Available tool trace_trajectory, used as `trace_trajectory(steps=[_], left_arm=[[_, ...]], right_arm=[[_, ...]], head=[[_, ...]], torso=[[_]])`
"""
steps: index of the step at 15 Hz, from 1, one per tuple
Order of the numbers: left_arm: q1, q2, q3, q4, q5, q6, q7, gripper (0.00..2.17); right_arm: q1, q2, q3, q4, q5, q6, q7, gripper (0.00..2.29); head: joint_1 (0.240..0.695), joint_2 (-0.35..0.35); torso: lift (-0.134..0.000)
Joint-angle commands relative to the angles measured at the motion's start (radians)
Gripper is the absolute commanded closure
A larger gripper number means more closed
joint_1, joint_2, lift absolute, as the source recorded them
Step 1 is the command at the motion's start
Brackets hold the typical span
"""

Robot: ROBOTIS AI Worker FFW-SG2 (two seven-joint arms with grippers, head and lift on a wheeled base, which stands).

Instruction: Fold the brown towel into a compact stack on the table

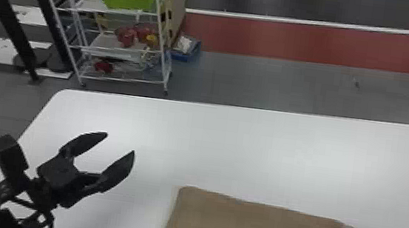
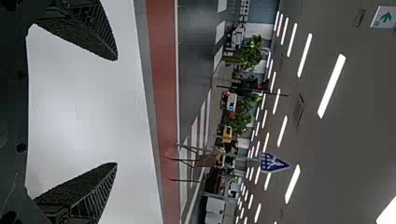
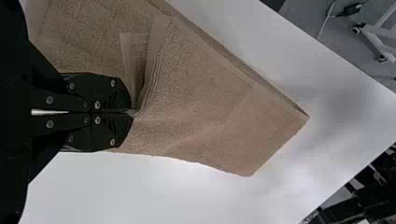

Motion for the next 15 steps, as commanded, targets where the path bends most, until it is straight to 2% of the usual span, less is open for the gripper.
trace_trajectory(steps=[1,2,4,7,9,11,12,15], left_arm=[[0.000,-0.003,0.006,0.005,0.005,-0.003,-0.001,0.08],[-0.002,-0.003,0.007,0.012,0.006,-0.003,-0.001,0.08],[-0.007,-0.003,0.004,0.021,0.005,0.000,-0.002,0.08],[-0.008,-0.003,-0.005,0.021,0.000,-0.003,-0.002,0.08],[-0.008,-0.003,-0.001,0.018,-0.001,0.000,-0.005,0.08],[-0.004,-0.003,0.006,0.018,0.000,0.003,-0.008,0.08],[0.000,-0.003,0.009,0.018,0.003,0.000,-0.010,0.08],[0.000,-0.003,0.003,0.024,0.005,0.000,-0.010,0.08]], right_arm=[[0.036,0.000,-0.030,-0.002,-0.008,-0.001,0.005,1.71],[0.042,0.000,-0.020,0.057,0.031,-0.019,0.005,1.71],[0.032,0.000,-0.013,0.132,0.060,-0.068,0.005,1.71],[0.022,0.000,0.000,0.136,0.061,-0.068,0.005,1.71],[0.021,0.000,-0.021,0.086,0.014,-0.062,0.005,1.71],[0.055,0.000,-0.105,-0.022,-0.093,-0.016,0.005,1.71],[0.071,-0.002,-0.135,-0.034,-0.104,-0.013,0.005,1.71],[0.093,-0.005,-0.128,0.075,-0.020,-0.074,0.005,1.71]], head=[[0.695,0.076],[0.695,0.065],[0.695,0.054],[0.695,0.035],[0.695,0.032],[0.695,0.036],[0.695,0.039],[0.695,0.024]], torso=[[-0.119],[-0.119],[-0.119],[-0.119],[-0.119],[-0.119],[-0.119],[-0.119]])
